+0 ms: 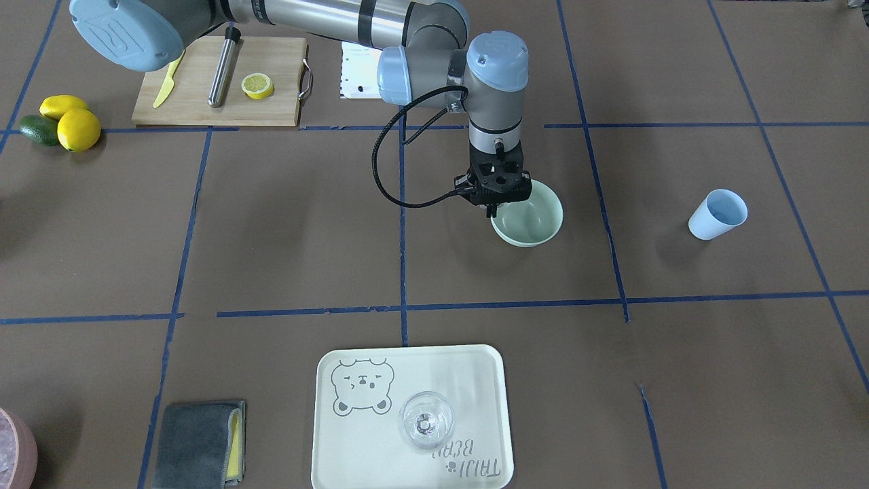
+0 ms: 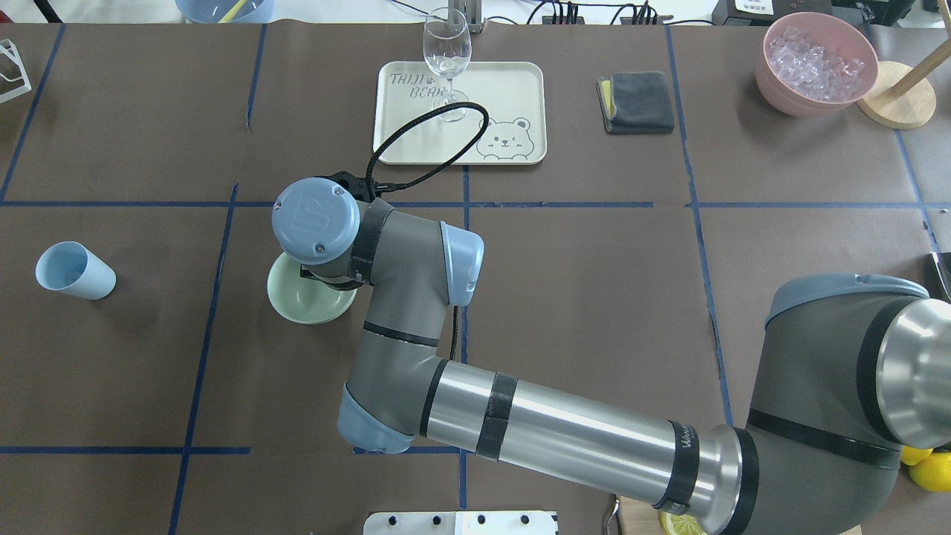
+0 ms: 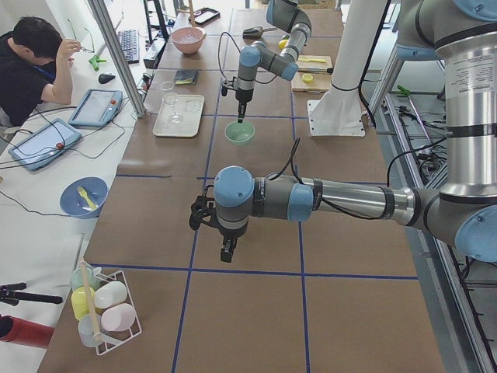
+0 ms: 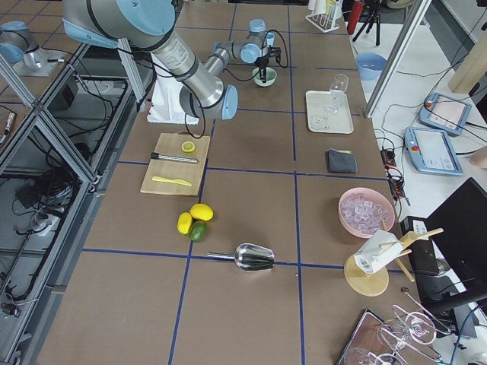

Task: Pour ice into bowl

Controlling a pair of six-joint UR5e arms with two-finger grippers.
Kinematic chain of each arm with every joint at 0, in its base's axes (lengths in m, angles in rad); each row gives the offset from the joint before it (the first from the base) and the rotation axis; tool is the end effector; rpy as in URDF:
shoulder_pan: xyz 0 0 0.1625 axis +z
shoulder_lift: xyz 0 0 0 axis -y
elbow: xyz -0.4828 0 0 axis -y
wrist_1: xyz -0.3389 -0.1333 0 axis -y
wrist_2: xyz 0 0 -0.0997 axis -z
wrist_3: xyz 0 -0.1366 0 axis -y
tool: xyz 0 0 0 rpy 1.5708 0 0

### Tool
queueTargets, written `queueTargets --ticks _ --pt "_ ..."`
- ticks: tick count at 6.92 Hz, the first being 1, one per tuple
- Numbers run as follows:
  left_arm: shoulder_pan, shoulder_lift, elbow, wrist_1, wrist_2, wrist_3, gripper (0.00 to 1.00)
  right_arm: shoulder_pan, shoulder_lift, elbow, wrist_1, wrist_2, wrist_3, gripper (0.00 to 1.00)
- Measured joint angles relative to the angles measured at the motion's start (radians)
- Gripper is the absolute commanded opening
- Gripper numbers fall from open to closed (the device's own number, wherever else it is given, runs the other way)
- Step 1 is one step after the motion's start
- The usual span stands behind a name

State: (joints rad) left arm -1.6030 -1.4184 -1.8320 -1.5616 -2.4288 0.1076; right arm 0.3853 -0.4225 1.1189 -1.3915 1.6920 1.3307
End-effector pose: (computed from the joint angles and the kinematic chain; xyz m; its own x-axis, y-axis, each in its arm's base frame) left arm -0.0419 -0.3705 0.6819 0.6557 0.1606 -0.7378 -0.0386 0.9830 0.1797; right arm -0.7608 -0.4346 0.1534 0.6447 0.0068 0.7644 -0.1377 0.9846 0.1074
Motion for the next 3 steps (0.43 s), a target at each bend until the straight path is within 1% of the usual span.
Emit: queueTargets --ticks 2,3 --pt "0.000 0.002 0.000 0.000 0.001 0.000 1.00 -0.010 -0.001 -0.003 0.005 -0.058 0.012 1.00" --pt "0.000 0.003 0.001 0.000 0.001 -0.001 1.00 0.003 -0.002 0.018 0.001 -0.061 0.003 1.00"
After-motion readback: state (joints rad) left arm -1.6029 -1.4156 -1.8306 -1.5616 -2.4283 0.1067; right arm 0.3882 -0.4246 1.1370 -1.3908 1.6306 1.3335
